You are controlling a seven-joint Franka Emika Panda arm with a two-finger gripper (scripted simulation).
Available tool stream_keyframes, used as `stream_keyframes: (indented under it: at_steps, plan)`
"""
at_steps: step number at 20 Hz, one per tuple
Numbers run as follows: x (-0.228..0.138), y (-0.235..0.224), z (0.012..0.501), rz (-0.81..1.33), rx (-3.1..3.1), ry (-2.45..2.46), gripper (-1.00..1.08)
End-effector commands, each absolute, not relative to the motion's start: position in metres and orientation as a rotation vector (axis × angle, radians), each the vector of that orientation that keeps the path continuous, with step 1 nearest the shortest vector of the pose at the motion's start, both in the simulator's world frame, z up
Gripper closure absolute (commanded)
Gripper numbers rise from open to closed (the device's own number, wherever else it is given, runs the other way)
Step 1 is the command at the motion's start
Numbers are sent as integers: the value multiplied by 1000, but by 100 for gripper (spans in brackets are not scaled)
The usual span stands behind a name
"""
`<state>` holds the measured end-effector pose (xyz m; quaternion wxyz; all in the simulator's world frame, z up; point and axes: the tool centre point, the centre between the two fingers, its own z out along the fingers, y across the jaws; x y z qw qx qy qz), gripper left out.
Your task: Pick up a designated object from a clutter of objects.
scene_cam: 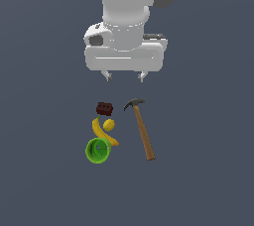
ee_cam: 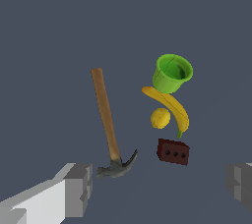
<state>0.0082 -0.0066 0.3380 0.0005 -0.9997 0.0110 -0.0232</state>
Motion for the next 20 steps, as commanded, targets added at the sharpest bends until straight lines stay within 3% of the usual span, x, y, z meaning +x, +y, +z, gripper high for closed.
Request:
stream_keyframes:
  at_steps: [1, 13, 20]
  plan:
    - [8, -7, 338, -73, -3140, 35, -92]
    - [5, -1, 341, -53, -3120, 76, -92]
    - [11, 3, 317, -49, -3124, 65, -92]
